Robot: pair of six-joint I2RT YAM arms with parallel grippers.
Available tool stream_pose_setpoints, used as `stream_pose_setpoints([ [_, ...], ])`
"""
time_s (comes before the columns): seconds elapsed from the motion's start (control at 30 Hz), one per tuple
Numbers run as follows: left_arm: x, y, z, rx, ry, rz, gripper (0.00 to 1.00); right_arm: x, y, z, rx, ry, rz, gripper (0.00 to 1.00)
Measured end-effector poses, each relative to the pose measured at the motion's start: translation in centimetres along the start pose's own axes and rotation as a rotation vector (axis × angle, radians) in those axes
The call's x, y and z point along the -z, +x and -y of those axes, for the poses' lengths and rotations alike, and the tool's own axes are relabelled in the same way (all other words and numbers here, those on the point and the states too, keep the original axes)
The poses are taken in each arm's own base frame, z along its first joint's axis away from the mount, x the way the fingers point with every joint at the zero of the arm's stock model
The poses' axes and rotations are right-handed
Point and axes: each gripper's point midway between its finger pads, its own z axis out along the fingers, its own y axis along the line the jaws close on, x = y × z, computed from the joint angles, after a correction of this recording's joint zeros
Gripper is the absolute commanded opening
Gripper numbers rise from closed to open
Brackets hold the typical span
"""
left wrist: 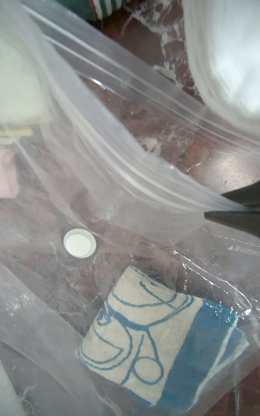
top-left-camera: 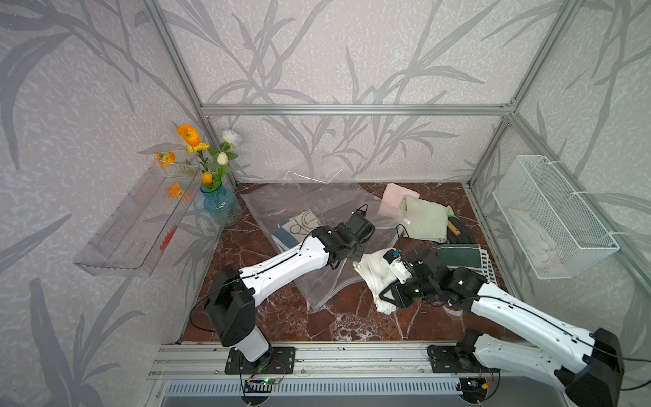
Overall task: Place the folded towel into the vacuum bag
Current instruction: Place the towel in the vacuum bag.
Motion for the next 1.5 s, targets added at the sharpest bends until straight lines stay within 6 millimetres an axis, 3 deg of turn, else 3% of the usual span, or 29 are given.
stream_pose_setpoints([
  [0.13, 0.6, -0.5, 0.4, 0.031, 0.035, 0.029, 0.0, -3.2, -0.3, 1.2, -0.026, 0.019, -0.049, 0.0],
  [0.27, 1.0, -0.6, 0.5, 0.054, 0.06, 0.048, 0.0, -6.3, 2.0, 3.3, -0.085, 0.062, -0.168, 0.0],
  [0.43, 1.6, -1.1, 1.2, 0.071, 0.118, 0.079, 0.0, -6.7, 4.6, 4.5, -0.115, 0.094, -0.249, 0.0],
  [0.57, 1.3, -0.5, 1.8, 0.082, 0.154, 0.069, 0.0, -5.4, 3.8, 3.6, -0.088, 0.077, -0.225, 0.0],
  [0.7, 1.0, -0.1, 2.2, 0.095, 0.179, 0.058, 0.0, -4.8, 0.9, 1.9, -0.051, 0.031, -0.157, 0.0],
  [0.87, 1.2, -0.4, 2.2, 0.122, 0.19, 0.08, 0.0, -6.7, -2.3, 0.5, -0.026, -0.036, -0.114, 0.0],
  [1.0, 1.4, -0.3, 1.8, 0.15, 0.191, 0.095, 0.0, -9.6, -1.4, 1.9, -0.037, -0.039, -0.142, 0.0],
  [1.2, 2.1, -0.6, 1.4, 0.177, 0.187, 0.123, 0.0, -12.5, -0.1, 3.7, -0.018, -0.025, -0.179, 0.0],
  [1.5, 3.4, -2.0, -0.3, 0.224, 0.18, 0.178, 0.0, -13.2, -0.5, 3.9, 0.044, -0.024, -0.171, 0.01],
])
